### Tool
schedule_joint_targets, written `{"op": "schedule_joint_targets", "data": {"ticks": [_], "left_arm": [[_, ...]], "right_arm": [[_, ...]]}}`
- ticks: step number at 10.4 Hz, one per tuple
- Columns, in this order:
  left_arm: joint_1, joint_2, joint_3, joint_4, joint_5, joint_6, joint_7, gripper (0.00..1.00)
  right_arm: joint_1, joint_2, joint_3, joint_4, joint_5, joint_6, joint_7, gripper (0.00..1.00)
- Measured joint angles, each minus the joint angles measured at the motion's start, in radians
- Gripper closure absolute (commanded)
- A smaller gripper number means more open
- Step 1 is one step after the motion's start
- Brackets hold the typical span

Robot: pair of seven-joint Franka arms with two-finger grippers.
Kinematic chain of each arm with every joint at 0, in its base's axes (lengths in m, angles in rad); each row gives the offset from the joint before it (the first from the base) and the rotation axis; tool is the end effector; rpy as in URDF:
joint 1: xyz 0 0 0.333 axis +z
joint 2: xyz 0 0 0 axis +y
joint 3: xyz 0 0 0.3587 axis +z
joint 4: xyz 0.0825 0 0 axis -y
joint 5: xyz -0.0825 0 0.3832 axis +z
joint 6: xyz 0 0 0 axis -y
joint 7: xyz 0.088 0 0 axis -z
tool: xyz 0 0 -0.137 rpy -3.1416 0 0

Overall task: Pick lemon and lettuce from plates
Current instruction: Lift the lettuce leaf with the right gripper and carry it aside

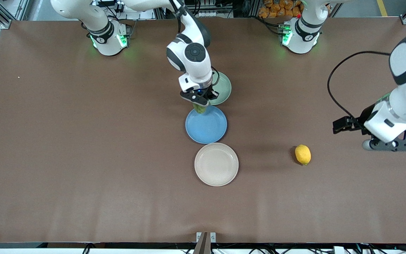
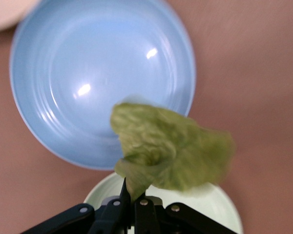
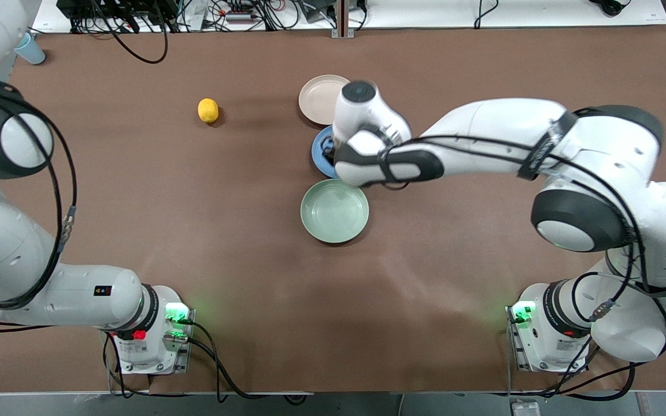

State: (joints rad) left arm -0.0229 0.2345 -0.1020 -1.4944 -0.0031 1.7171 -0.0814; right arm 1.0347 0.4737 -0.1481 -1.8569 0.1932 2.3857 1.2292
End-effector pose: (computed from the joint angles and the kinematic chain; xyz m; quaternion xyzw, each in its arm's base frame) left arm 0.6369 -0.0735 0.5465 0.9997 -0.0202 -0.0066 0.0128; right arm 0.4118 0.5256 0.2816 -0.9725 0.2282 0.0149 0.0447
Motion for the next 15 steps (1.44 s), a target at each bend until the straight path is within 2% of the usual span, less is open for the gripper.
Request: {"op": "schedule_joint_targets", "data": {"ticks": [2, 5, 9, 15], "left_arm": [[-0.002, -0.044, -0.002, -0.006, 0.000, -0.016, 0.000, 0.00], [-0.002, -0.085, -0.003, -0.005, 0.000, -0.017, 0.000, 0.00], [-0.002, -0.133, -0.003, 0.008, 0.000, -0.030, 0.000, 0.00], [0.001, -0.143, 0.003, 0.017, 0.000, -0.082, 0.000, 0.00]], "right_arm": [[-0.003, -0.038, -0.056, -0.002, -0.002, -0.031, -0.057, 1.00], [-0.032, -0.038, -0.135, -0.024, -0.002, -0.040, -0.225, 1.00], [-0.167, -0.039, -0.150, -0.027, -0.002, -0.095, -0.467, 1.00], [-0.498, -0.038, -0.155, -0.035, -0.003, -0.121, -0.948, 1.00]]}}
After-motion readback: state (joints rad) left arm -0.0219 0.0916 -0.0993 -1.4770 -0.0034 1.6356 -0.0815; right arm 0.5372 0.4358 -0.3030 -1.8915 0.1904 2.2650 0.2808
